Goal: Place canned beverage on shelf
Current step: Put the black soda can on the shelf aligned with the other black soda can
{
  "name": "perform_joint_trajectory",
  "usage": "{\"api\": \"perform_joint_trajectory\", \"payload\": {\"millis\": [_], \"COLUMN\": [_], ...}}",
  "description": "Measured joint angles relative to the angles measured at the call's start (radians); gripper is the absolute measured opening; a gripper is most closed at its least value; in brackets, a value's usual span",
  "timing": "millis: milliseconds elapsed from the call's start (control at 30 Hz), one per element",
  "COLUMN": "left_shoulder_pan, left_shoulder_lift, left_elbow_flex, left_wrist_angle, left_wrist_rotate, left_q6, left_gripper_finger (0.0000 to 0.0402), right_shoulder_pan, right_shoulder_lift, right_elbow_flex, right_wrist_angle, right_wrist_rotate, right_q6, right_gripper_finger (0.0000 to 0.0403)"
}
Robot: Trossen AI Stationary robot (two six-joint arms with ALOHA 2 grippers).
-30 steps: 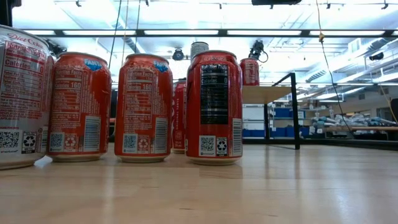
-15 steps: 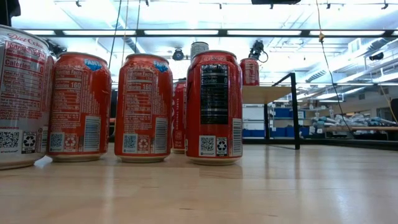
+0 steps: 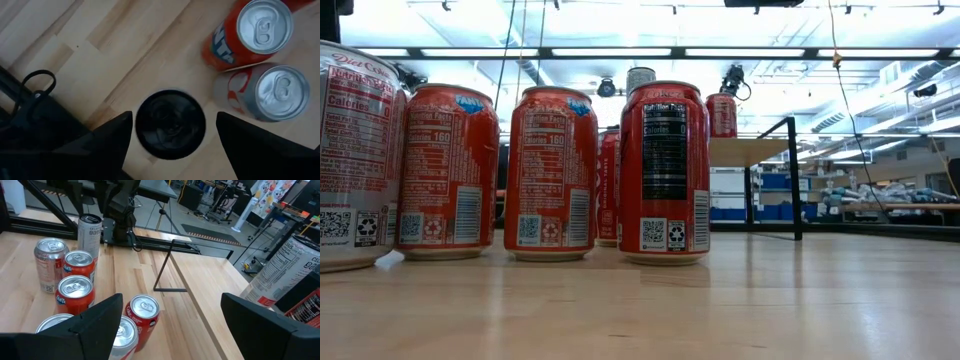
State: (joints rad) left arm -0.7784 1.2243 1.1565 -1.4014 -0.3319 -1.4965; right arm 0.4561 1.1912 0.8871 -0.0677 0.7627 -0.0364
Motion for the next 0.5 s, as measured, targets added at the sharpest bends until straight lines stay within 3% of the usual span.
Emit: {"api": "perform_joint_trajectory", "payload": {"millis": [500], "left_shoulder_pan": [0.0], "left_shoulder_lift": [0.085], "left_elbow_flex": [-0.003], "left_wrist_angle": [0.012], "left_wrist_rotate": [0.047], "left_q6": [0.045], "left_gripper_finger": [0.03], "right_shoulder_pan": [0.0], "right_shoulder_lift": [0.0], "right_elbow_flex": [0.0], "right_wrist_angle": [0.008], "right_wrist_rotate": [-0.005], "right_q6": [0.0], "right_gripper_finger": [0.0347]}}
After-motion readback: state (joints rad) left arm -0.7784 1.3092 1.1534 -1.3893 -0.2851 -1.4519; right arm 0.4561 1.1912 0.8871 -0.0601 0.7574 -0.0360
